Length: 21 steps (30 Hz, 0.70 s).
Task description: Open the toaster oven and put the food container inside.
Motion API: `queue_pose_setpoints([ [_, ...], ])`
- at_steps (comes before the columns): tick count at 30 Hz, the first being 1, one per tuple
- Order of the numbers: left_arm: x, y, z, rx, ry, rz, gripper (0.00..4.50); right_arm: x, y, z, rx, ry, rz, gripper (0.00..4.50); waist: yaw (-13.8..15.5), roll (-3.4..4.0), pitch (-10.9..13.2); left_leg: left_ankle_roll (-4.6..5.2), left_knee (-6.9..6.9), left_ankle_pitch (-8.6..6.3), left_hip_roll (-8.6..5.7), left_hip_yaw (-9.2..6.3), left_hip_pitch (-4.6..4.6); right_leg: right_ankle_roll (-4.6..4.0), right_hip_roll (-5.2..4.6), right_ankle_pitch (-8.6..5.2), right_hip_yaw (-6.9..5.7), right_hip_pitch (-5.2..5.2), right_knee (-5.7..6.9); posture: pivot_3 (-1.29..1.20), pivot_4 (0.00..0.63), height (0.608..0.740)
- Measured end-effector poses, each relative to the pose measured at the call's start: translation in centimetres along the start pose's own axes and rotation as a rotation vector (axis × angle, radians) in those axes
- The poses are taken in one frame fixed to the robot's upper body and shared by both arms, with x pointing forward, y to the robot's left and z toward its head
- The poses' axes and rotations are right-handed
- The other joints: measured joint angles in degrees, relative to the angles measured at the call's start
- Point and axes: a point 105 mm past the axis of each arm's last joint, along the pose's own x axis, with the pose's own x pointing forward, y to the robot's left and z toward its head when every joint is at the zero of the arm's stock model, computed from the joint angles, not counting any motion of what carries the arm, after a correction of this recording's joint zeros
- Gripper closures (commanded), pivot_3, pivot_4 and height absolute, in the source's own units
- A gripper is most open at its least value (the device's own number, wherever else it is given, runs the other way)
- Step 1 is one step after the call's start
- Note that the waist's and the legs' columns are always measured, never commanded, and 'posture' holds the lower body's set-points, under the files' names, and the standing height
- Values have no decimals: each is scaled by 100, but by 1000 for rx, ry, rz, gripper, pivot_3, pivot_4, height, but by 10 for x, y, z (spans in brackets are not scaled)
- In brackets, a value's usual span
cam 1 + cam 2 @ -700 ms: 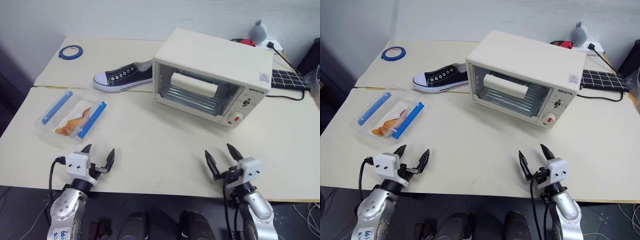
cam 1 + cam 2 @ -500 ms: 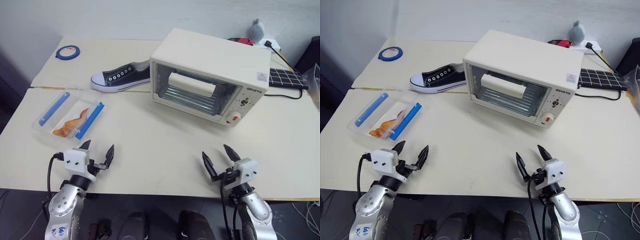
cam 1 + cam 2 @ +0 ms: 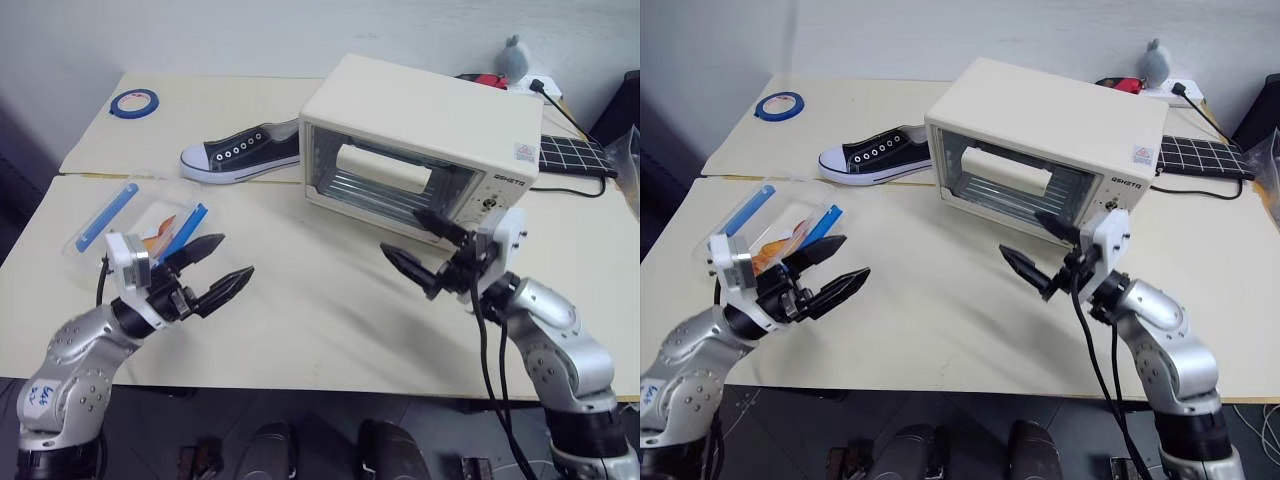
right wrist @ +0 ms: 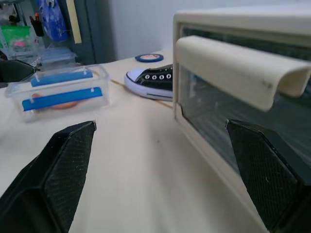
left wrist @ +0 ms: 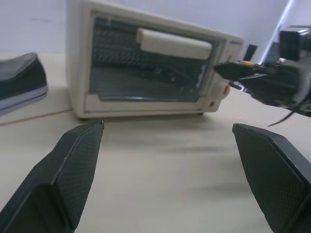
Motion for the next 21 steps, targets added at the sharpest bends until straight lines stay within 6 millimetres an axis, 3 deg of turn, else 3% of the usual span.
queue_pose_setpoints([
  [8,5,-7,-3,-14,3,-57,0,1,-4,-9,25,28,-22,39,-6,0,0,-3,1,4,3,8,5,1,5,0,8,-1,7,0,150,740],
  [13,12,-13,-8,-72,-18,-85,0,1,-17,-19,21,55,-74,39,-10,0,0,-5,-1,5,4,9,7,1,6,0,9,-2,9,0,150,740],
  [21,21,-17,-4,-84,-39,-135,0,15,-12,-1,-36,-67,-37,39,-16,0,0,-6,-1,6,4,11,7,1,7,0,10,-3,9,0,150,740],
])
